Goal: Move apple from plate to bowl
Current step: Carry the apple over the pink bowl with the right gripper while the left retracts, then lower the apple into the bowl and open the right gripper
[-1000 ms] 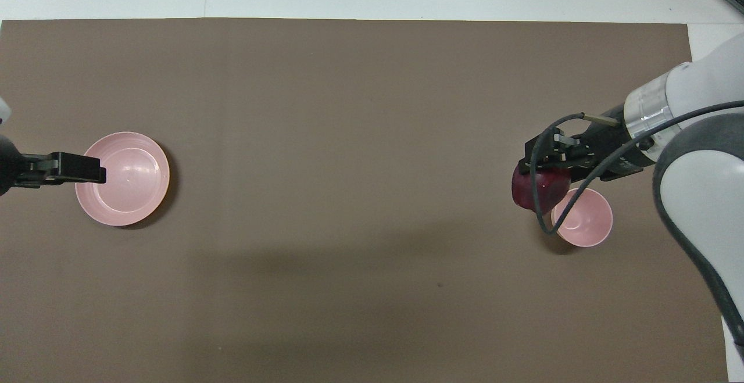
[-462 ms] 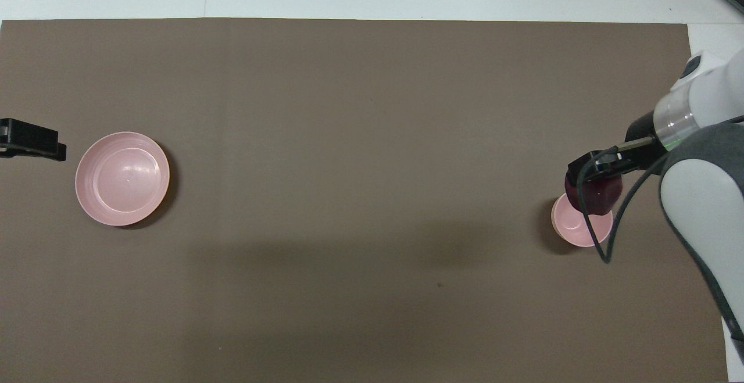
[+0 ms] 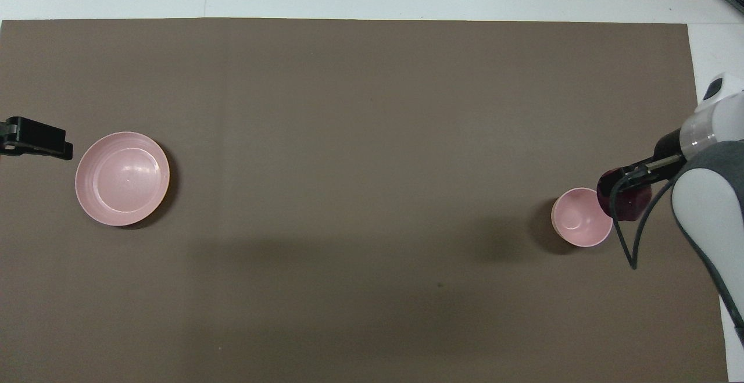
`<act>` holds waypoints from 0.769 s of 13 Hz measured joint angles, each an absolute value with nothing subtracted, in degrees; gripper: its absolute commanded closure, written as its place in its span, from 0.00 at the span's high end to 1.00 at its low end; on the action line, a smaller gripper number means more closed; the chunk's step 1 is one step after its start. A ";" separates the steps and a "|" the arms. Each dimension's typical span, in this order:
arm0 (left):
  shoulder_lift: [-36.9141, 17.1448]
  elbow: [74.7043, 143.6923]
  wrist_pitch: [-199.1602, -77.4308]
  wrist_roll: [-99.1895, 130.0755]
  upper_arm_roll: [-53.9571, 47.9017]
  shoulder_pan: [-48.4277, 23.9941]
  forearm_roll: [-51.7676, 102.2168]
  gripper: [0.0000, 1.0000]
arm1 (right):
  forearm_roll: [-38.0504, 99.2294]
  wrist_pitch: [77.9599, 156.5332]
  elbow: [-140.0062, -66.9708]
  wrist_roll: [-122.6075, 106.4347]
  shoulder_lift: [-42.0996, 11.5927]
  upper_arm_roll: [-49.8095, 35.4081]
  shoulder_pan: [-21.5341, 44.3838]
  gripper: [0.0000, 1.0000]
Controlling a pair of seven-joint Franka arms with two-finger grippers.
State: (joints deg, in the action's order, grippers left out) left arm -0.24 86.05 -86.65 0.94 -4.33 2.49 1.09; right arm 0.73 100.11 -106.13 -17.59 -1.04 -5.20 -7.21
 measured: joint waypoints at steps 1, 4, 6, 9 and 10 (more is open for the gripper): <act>0.00 86.06 -86.65 0.94 -4.33 2.49 1.09 1.00 | 0.72 102.75 -108.66 -19.32 -1.15 -5.19 -7.50 0.00; 1.12 87.49 -86.90 0.94 -4.33 2.50 1.09 1.00 | 0.72 111.02 -116.42 -22.27 -1.39 -5.21 -7.83 0.00; 2.57 89.98 -88.51 0.95 -4.34 2.49 1.09 1.00 | 0.71 115.84 -120.98 -22.35 -1.04 -5.22 -7.90 0.00; 3.79 91.68 -89.13 0.98 -4.31 2.51 1.09 1.00 | 0.70 124.26 -128.36 -22.40 -0.48 -5.22 -9.20 0.18; 3.95 91.84 -89.15 0.98 -4.28 2.52 1.09 1.00 | 0.69 126.38 -130.40 -22.80 -0.41 -5.21 -9.60 0.81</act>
State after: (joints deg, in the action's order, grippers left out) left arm 3.95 91.84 -89.15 0.98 -4.28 2.52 1.09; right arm 0.69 126.38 -130.40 -22.80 -0.41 -5.21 -9.60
